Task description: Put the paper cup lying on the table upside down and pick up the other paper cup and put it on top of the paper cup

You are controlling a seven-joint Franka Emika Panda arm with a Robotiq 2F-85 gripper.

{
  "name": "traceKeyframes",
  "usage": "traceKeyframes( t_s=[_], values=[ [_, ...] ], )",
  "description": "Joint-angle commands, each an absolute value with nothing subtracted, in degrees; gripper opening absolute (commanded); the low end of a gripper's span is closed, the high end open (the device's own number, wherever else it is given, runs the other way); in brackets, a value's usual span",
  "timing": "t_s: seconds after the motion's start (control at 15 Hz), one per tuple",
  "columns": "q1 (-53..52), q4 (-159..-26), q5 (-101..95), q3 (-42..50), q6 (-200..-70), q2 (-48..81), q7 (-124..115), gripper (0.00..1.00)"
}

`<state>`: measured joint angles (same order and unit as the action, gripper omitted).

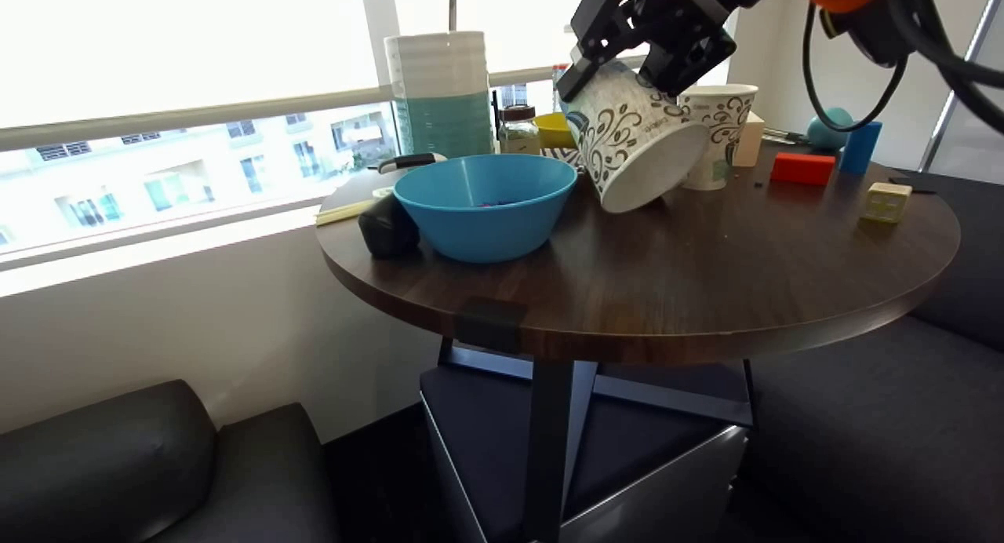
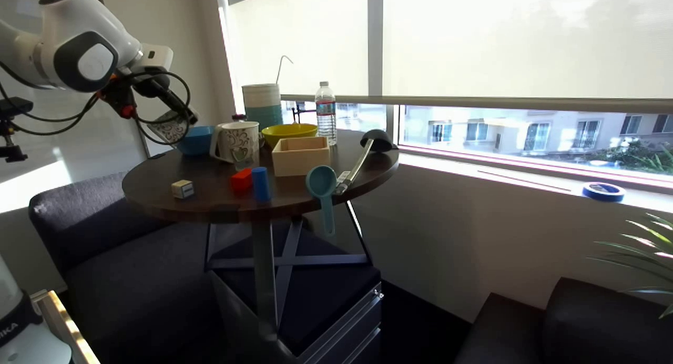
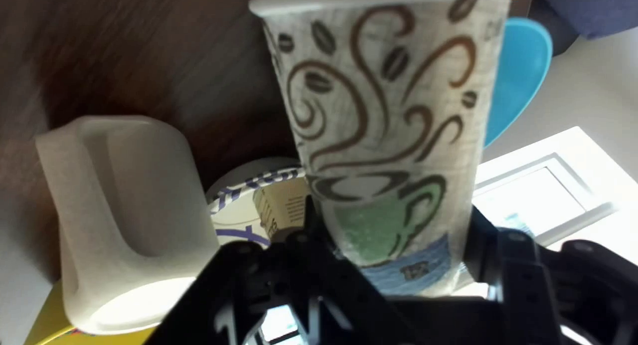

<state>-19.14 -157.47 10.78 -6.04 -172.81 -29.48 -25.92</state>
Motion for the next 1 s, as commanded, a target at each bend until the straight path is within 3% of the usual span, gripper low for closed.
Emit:
traceKeyframes(
  t_s=[0.0,0.47,0.53,0.8,0.87,0.93],
  values=[
    [-28.15,-157.37,16.54,2.90,-169.17,-31.15,-12.86,0.39],
    [-29.39,-157.22,19.38,8.77,-161.00,-33.52,0.81,0.39],
    [-27.35,-157.10,19.19,6.20,-163.01,-32.48,-1.23,0.64],
    [-27.32,-157.10,19.69,6.82,-161.62,-32.66,0.66,0.64],
    [-27.32,-157.10,19.69,6.82,-161.57,-32.66,0.71,0.39],
    [-28.57,-157.10,19.50,8.21,-161.40,-32.82,3.80,0.39]
  ],
)
